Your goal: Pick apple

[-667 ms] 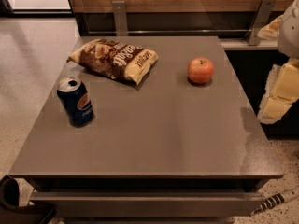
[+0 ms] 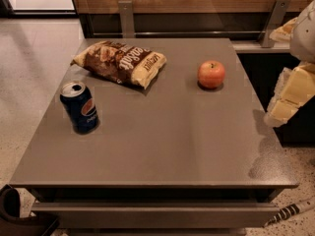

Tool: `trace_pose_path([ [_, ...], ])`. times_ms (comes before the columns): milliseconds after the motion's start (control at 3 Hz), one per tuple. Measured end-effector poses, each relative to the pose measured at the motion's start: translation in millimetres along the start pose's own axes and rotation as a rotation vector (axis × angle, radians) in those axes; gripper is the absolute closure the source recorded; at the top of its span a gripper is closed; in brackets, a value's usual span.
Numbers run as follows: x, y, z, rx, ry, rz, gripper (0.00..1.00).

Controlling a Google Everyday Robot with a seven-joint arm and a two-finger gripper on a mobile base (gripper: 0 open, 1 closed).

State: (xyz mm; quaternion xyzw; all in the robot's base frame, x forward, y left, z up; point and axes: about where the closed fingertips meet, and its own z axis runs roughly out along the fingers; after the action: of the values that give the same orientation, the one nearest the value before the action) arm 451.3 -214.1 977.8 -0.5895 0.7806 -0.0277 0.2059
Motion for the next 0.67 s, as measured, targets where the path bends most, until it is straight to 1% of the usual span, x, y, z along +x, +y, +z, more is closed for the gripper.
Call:
trace_pose_path([
  [333,8.9,-19.6,51.5,0.005,-0.232,0.141,0.00],
  [667,5.2,-45.3,79.3,0.048,-0.424,0.246,0.00],
])
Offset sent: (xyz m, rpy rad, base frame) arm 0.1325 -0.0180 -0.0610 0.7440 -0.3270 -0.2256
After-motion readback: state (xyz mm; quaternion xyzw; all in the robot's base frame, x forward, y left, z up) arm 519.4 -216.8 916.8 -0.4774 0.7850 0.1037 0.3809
